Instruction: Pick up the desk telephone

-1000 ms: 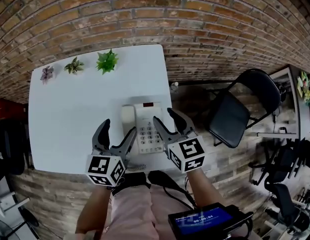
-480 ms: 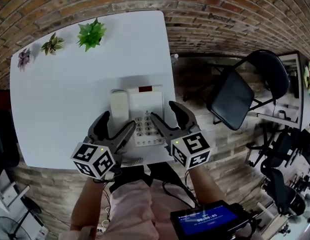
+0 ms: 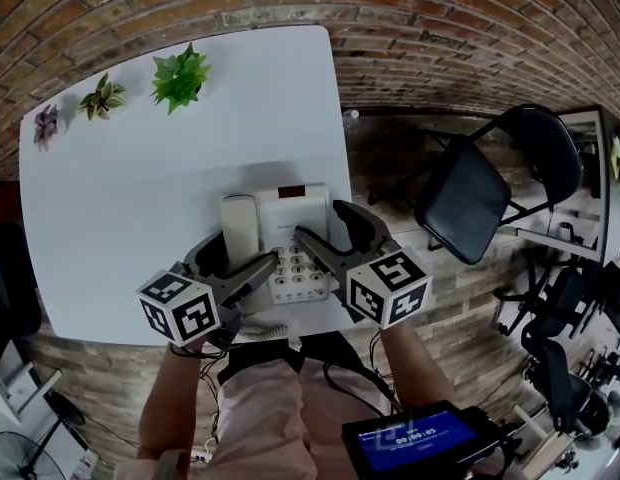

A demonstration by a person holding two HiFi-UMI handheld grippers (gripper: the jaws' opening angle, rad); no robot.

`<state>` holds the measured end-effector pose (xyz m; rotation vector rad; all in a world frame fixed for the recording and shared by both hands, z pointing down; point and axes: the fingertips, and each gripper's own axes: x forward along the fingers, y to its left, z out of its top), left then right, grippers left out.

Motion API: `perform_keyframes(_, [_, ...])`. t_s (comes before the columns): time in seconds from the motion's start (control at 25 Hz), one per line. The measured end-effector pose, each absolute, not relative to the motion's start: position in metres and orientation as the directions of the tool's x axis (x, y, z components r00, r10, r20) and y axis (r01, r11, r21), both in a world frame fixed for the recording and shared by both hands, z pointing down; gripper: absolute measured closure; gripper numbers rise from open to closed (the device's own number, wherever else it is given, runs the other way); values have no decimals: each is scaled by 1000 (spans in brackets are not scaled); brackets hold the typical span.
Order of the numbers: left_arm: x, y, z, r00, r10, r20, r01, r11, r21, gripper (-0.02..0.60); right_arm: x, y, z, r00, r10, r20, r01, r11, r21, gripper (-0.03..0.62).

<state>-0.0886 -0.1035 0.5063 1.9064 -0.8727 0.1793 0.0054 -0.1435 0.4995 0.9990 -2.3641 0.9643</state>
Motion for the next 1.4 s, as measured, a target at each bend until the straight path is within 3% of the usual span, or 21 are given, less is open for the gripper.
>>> perform_keyframes(0.56, [-83,-103,508,777,-435,455,-589,-246,770,152,-21,-133,513,-788,-267,554,-610,460,-646,206])
perform_keyframes(0.68, [-83,-104,508,767,-449,460,-600,-245,762,152,-19,-137,517,-786,-237,571,-613,415,-672,237])
perform_keyframes(0.92, [-87,-104,506,732,-508,453,-629,-248,737,158,-16,-144,516,-825,-214,523,-565,313,-763,263])
perform_keyframes(1.04, [-89,-104,502,700,-566,436,-655,-266,707,164,-19,-142,513,-833,-219,509,-554,339,-761,223])
perform_keyframes(1.4, [-90,-92,476,623,-706,338,-751,-419,509,186,-25,-133,503,-874,-176,452,-480,458,-749,185])
